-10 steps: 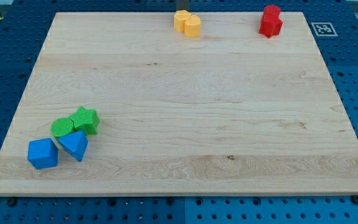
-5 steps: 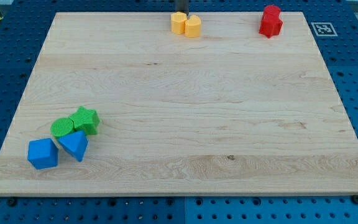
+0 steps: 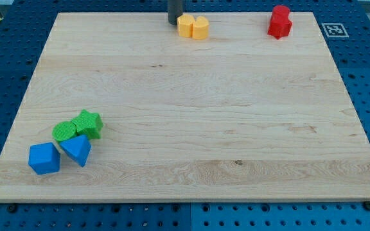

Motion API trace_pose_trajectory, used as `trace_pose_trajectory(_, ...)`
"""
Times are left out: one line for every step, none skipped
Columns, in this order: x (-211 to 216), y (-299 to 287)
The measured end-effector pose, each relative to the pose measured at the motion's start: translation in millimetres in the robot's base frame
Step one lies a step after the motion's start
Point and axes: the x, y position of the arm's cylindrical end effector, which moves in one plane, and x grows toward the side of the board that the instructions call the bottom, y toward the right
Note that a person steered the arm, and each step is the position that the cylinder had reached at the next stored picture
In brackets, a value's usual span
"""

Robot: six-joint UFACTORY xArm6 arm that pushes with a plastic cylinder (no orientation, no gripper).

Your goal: Move the yellow heart to the top right of the green star

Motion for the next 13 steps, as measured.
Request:
trace_pose_trajectory(0.9, 19.2)
trace_pose_trajectory(1.7, 47.4)
trace_pose_trajectory(8.1, 77.3)
trace_pose_trajectory(19.4, 98.1)
trace_pose_trajectory(34.0, 110.8)
trace_pose_trajectory(48.8, 111.3)
trace_pose_trajectory(67.4, 111.3)
trace_pose_trajectory(77.6, 111.1)
trace_pose_trajectory(77.6, 109.3)
trace_pose_trajectory(77.6, 102.9)
trace_pose_trajectory(77.6, 93.8)
trace_pose_trajectory(77.6, 90.0)
trace_pose_trajectory(77.6, 76.3)
